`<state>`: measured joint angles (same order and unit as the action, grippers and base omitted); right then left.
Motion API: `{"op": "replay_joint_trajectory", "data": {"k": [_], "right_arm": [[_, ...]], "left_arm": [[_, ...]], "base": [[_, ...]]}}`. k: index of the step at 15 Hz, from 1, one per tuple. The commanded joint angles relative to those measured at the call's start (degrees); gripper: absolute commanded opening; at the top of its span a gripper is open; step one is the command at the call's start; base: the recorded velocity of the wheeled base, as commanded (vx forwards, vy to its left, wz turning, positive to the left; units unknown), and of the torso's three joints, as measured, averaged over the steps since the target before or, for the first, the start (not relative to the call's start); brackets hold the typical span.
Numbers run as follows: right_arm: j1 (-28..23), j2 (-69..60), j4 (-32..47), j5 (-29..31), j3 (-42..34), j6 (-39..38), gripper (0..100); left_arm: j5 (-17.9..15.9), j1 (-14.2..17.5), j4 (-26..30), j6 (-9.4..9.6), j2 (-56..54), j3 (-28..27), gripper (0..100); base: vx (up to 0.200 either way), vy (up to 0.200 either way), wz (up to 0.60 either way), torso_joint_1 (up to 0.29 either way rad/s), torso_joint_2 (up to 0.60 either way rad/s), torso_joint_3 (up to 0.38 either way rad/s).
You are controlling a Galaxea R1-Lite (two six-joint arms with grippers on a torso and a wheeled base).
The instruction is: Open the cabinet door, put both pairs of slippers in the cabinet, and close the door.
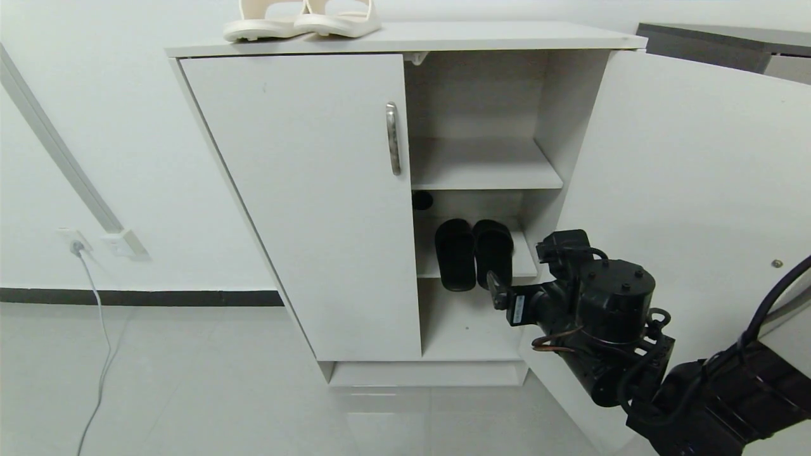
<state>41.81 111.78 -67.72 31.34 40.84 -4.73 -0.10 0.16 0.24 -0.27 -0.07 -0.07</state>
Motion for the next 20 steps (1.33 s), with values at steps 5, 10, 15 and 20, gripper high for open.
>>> {"op": "replay_joint_trajectory", "data": {"k": [5, 10, 15, 20], "right_arm": [[0.02, 0.64, 0.04, 0.03, 0.03, -0.02, 100], [0.02, 1.69, -0.04, 0.03, 0.12, 0.51, 100], [0.11, 1.87, -0.13, 0.12, 0.03, 0.60, 100], [0.11, 1.87, -0.13, 0.12, 0.03, 0.69, 100]], "left_arm": [[0.10, 0.02, 0.02, -0.17, 0.07, -0.01, 0], [0.01, 0.02, -0.07, 0.00, 0.07, -0.01, 0], [-0.08, 0.02, 0.02, 0.00, 0.07, -0.01, 0], [-0.08, -0.07, 0.02, 0.00, 0.16, -0.01, 0]], "base": [[0.000, 0.000, 0.00, 0.001, 0.00, 0.191], [0.000, 0.000, 0.00, 0.000, 0.00, 0.036], [0.000, 0.040, 0.00, 0.000, 0.00, 0.000], [0.000, 0.200, 0.00, 0.004, 0.00, 0.002]]}}
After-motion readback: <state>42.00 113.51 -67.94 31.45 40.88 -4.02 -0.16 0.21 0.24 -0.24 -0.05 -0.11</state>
